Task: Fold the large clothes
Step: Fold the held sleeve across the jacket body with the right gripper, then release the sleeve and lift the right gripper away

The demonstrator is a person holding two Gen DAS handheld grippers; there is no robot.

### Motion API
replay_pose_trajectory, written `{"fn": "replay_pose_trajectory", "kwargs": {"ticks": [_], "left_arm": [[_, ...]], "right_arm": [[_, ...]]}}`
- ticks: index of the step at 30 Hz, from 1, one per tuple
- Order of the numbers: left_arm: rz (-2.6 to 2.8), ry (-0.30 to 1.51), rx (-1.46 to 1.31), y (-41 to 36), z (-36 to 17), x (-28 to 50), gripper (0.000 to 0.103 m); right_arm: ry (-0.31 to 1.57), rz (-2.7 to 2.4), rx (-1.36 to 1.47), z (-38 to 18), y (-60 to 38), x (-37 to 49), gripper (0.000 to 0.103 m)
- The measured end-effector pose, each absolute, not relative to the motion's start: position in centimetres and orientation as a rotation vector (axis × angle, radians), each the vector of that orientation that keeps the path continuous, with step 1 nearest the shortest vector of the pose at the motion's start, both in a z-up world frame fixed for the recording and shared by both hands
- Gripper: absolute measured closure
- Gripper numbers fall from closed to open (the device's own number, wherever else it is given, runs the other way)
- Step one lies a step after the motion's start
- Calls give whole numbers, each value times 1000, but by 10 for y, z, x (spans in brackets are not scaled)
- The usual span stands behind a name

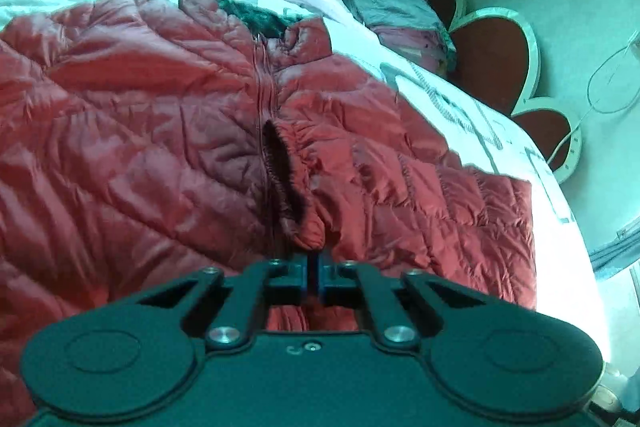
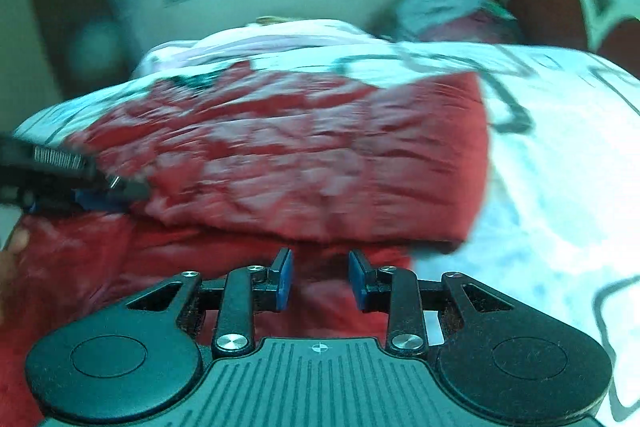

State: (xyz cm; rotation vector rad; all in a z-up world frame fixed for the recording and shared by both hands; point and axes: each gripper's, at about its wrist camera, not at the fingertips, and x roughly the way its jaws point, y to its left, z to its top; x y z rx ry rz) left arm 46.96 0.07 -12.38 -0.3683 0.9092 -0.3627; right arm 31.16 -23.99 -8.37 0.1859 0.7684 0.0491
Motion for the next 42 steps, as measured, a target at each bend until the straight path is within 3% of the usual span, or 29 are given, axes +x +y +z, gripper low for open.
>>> {"fn": "replay_pose_trajectory", "kwargs": {"ticks": [7,12,20,23,28,31,33,35,37,42], "left_arm": [[-228,745,-309,59,-86,449,99],[-116,775,-335,108,-97,438,99],[-99,771,-336,113,-103,429,99],[-110,780,-319,110,-105,426,99],[-105,799,-307,108,-111,422,99],[-103,816,-292,107,-115,420,99],[-109,849,-280,108,-117,421,92],[-63,850,-246,114,-107,416,76],[-15,788,-216,123,-91,406,67],[-63,714,-170,112,-74,425,66]], "right_arm": [[781,17,210,-85,-252,315,71],[788,11,204,-89,-248,326,71],[738,-6,194,-76,-251,325,71],[682,-12,187,-65,-255,328,94],[679,-13,196,-67,-257,359,95],[793,-19,224,-93,-263,383,95],[809,-17,243,-99,-267,385,95],[775,-20,246,-90,-270,378,94],[711,-30,261,-76,-277,369,94],[657,-23,274,-57,-288,388,94]]}}
